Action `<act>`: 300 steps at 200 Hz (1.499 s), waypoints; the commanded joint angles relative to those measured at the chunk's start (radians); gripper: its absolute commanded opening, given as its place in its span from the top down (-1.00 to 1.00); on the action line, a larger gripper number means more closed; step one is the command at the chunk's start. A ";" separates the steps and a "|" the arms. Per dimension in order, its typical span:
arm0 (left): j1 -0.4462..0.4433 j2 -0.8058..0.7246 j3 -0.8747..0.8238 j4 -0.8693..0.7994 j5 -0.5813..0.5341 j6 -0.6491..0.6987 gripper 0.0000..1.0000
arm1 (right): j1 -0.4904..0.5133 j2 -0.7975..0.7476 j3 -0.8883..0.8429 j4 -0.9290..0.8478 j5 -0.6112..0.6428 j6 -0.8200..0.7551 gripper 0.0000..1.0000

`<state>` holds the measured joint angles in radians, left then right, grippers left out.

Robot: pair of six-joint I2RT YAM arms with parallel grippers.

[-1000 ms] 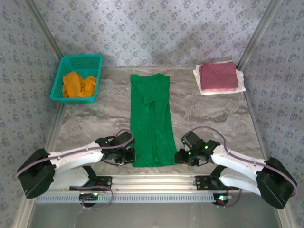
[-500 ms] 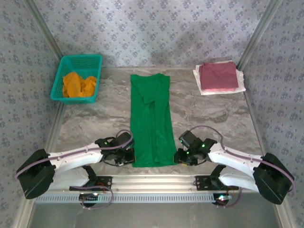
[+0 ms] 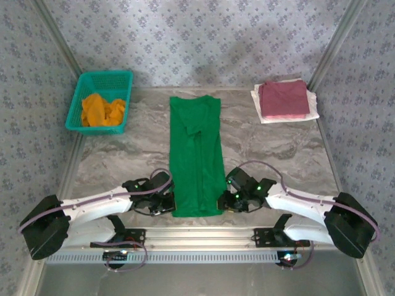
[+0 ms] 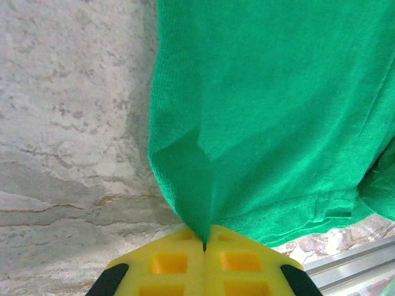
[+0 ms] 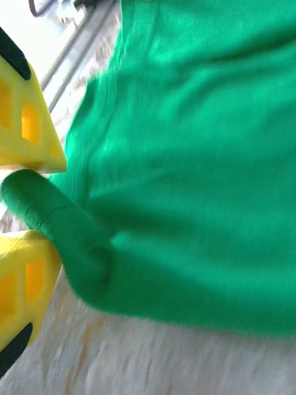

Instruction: Fold and stack the t-shirts

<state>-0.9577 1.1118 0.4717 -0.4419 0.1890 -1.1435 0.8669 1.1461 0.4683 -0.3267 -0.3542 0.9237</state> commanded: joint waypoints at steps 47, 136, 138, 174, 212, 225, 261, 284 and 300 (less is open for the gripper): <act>-0.006 -0.021 -0.009 0.000 -0.026 -0.017 1.00 | 0.004 0.007 0.026 0.020 0.016 -0.017 0.55; -0.006 -0.016 -0.011 0.008 -0.036 -0.014 1.00 | -0.028 0.021 -0.010 -0.020 0.034 -0.019 0.26; -0.006 -0.014 -0.011 0.009 -0.036 -0.013 1.00 | -0.030 0.024 -0.010 -0.018 0.032 -0.020 0.27; -0.005 0.005 -0.002 0.016 -0.029 -0.010 1.00 | -0.026 0.047 0.000 0.006 0.020 -0.025 0.58; -0.006 -0.016 -0.005 -0.001 -0.049 -0.010 1.00 | -0.026 0.016 -0.013 -0.019 0.011 -0.041 0.87; -0.007 -0.032 -0.014 -0.004 -0.046 -0.009 1.00 | -0.024 -0.016 -0.024 -0.030 0.009 -0.048 1.00; -0.027 -0.085 -0.061 -0.017 -0.028 -0.041 1.00 | 0.030 -0.098 -0.089 -0.021 -0.003 -0.038 1.00; -0.072 -0.100 -0.068 -0.034 -0.027 -0.058 1.00 | 0.113 -0.132 -0.135 -0.026 0.028 -0.011 1.00; -0.110 -0.102 -0.064 -0.045 -0.018 -0.070 1.00 | 0.169 -0.174 -0.136 -0.055 0.063 0.004 1.00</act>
<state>-1.0218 1.0248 0.4110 -0.4484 0.1638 -1.1728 0.9726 1.0237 0.3496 -0.3252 -0.3279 0.9009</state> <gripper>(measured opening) 0.043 0.065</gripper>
